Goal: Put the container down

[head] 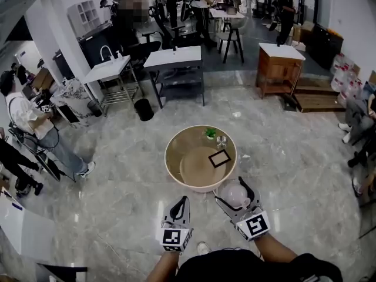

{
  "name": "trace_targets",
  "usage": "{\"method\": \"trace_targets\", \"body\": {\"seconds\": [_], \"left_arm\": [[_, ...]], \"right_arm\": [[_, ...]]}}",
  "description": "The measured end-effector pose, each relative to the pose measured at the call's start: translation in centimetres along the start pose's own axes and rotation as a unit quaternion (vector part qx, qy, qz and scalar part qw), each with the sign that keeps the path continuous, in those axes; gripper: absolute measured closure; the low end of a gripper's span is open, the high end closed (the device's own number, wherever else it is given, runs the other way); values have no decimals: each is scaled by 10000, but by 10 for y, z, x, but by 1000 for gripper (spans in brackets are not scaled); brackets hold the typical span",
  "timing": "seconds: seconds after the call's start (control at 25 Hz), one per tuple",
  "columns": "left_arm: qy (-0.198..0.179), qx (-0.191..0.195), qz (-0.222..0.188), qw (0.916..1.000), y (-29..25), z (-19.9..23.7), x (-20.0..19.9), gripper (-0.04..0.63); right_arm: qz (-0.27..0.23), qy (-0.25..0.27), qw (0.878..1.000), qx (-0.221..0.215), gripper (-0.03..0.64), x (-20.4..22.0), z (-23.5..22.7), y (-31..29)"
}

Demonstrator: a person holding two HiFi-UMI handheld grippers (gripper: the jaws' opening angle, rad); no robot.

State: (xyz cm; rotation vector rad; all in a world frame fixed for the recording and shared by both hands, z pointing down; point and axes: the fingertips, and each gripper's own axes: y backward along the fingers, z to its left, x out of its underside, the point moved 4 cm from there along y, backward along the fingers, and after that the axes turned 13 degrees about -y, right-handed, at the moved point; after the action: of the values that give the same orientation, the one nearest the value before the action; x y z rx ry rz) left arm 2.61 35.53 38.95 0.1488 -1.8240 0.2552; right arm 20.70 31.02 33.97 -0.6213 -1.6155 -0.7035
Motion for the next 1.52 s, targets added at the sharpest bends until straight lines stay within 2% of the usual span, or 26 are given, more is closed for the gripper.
{"method": "trace_targets", "body": {"seconds": [0.4, 0.72, 1.2, 1.52], "left_arm": [[32, 24, 42, 10000, 5, 63, 24, 601], [71, -16, 66, 10000, -14, 88, 32, 601], [15, -65, 317, 9995, -111, 126, 48, 601], [-33, -221, 444, 9988, -195, 156, 51, 601]], "right_arm": [[23, -72, 9999, 154, 206, 12, 29, -54], [158, 99, 9998, 86, 206, 21, 30, -90], [317, 34, 9995, 82, 206, 47, -41, -171], [538, -87, 9984, -148, 206, 54, -99, -240]]}}
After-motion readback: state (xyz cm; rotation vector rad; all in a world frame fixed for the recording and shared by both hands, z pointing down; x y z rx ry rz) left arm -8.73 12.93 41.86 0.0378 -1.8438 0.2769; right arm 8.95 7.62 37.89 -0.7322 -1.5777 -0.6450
